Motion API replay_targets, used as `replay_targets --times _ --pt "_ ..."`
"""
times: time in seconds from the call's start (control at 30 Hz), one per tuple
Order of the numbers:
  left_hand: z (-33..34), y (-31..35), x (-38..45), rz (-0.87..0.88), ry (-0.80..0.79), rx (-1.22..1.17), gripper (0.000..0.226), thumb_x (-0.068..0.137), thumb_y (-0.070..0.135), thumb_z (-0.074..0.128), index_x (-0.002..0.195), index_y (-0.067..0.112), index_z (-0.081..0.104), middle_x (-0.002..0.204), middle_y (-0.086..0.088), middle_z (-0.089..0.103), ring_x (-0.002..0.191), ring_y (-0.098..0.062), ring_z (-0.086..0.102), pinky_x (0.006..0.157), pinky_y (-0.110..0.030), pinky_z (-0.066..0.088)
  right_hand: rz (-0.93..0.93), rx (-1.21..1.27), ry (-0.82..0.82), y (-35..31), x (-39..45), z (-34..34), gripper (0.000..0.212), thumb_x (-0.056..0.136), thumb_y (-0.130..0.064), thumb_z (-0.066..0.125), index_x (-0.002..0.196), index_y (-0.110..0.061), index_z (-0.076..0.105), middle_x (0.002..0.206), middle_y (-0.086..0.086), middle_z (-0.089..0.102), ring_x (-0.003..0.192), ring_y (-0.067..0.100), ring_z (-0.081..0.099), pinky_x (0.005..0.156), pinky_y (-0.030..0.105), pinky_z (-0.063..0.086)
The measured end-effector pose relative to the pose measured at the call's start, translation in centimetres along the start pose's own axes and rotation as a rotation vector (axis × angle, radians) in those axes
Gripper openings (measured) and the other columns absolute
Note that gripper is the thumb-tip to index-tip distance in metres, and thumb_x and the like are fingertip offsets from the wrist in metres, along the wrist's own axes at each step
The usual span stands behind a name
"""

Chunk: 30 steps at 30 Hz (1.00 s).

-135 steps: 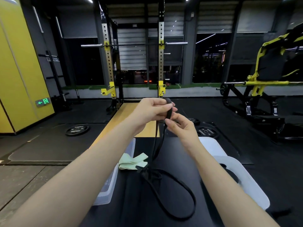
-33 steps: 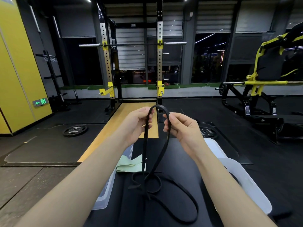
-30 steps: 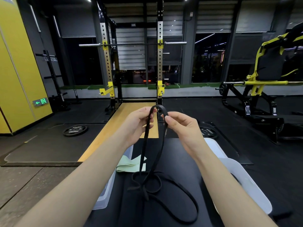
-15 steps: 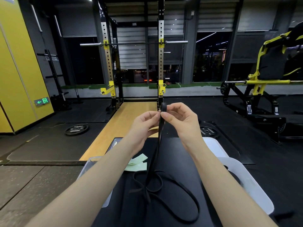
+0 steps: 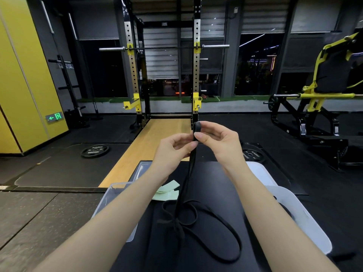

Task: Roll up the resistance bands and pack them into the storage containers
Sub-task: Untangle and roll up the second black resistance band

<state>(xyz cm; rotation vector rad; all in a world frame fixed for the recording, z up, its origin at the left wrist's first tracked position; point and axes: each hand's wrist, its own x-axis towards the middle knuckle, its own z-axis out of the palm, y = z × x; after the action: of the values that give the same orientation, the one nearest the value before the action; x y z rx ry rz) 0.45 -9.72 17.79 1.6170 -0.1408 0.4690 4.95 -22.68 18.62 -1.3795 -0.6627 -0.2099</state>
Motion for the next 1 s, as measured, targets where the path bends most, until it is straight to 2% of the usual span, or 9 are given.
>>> replay_targets --times 0.13,0.27,0.47,0.57,0.67,0.8,0.93,1.0 --pt "-0.3 -0.3 0.1 -0.008 -0.025 0.023 0.018 0.086 0.01 0.064 0.099 0.023 0.065 0.095 0.007 0.068 0.089 -0.006 0.065 0.089 -0.03 0.053 0.005 0.0 -0.036 -0.2 0.2 -0.1 0.028 0.077 -0.002 0.073 0.092 -0.026 0.069 0.089 -0.01 0.072 0.088 0.005 0.069 0.087 0.024 0.053" --pt "-0.5 -0.4 0.1 -0.01 -0.02 0.03 0.015 0.086 0.011 0.064 0.099 0.018 0.064 0.094 0.002 0.068 0.089 -0.009 0.066 0.09 -0.033 0.054 -0.001 -0.018 -0.042 -0.1 0.4 0.1 0.031 0.075 0.0 0.074 0.088 -0.027 0.068 0.083 -0.013 0.072 0.085 0.002 0.069 0.08 0.018 0.053" --pt "-1.0 -0.6 0.1 0.001 -0.025 0.029 0.012 0.086 0.011 0.064 0.096 0.017 0.066 0.09 -0.001 0.067 0.085 -0.009 0.067 0.082 -0.029 0.054 -0.002 -0.056 -0.105 -0.2 0.4 0.0 0.03 0.077 -0.003 0.074 0.098 -0.023 0.069 0.096 -0.009 0.072 0.094 0.005 0.068 0.088 0.021 0.052" --pt "-1.2 -0.6 0.1 0.003 -0.03 0.005 0.013 0.085 0.007 0.064 0.093 0.017 0.068 0.083 0.001 0.069 0.078 -0.007 0.069 0.079 -0.023 0.056 -0.021 -0.089 -0.123 -0.3 0.4 0.0 0.028 0.077 -0.004 0.074 0.097 -0.023 0.068 0.094 -0.011 0.071 0.091 0.002 0.068 0.085 0.019 0.052" --pt "-1.0 -0.7 -0.2 0.0 -0.029 -0.01 0.017 0.086 0.006 0.062 0.097 0.017 0.069 0.08 0.005 0.072 0.079 -0.007 0.07 0.08 -0.021 0.056 -0.024 -0.075 -0.096 -0.1 0.3 0.2 0.027 0.077 -0.002 0.074 0.094 -0.021 0.066 0.089 -0.011 0.07 0.084 -0.002 0.067 0.077 0.014 0.051" --pt "-0.6 -0.8 -0.3 0.01 -0.043 -0.003 0.022 0.088 0.007 0.06 0.106 0.019 0.065 0.086 0.008 0.071 0.08 -0.005 0.069 0.079 -0.021 0.056 -0.005 -0.052 -0.053 0.3 0.4 0.2 0.026 0.077 -0.003 0.074 0.091 -0.023 0.066 0.088 -0.009 0.071 0.085 0.002 0.067 0.081 0.021 0.054" --pt "-0.1 -1.1 -0.2 0.019 -0.009 0.051 0.025 0.083 0.002 0.066 0.097 0.023 0.067 0.083 0.008 0.072 0.087 -0.016 0.069 0.086 -0.033 0.054 -0.03 -0.063 0.016 0.5 0.7 0.3 0.026 0.075 -0.003 0.076 0.086 -0.025 0.066 0.082 -0.01 0.07 0.08 0.002 0.066 0.079 0.023 0.054" --pt "0.3 -1.5 -0.4 0.019 0.02 0.041 0.025 0.081 0.0 0.067 0.095 0.021 0.068 0.083 0.004 0.072 0.087 -0.019 0.069 0.089 -0.033 0.054 -0.041 -0.053 0.047 0.5 0.7 0.4 0.027 0.075 -0.003 0.076 0.083 -0.027 0.065 0.079 -0.011 0.069 0.078 0.001 0.066 0.077 0.022 0.054"
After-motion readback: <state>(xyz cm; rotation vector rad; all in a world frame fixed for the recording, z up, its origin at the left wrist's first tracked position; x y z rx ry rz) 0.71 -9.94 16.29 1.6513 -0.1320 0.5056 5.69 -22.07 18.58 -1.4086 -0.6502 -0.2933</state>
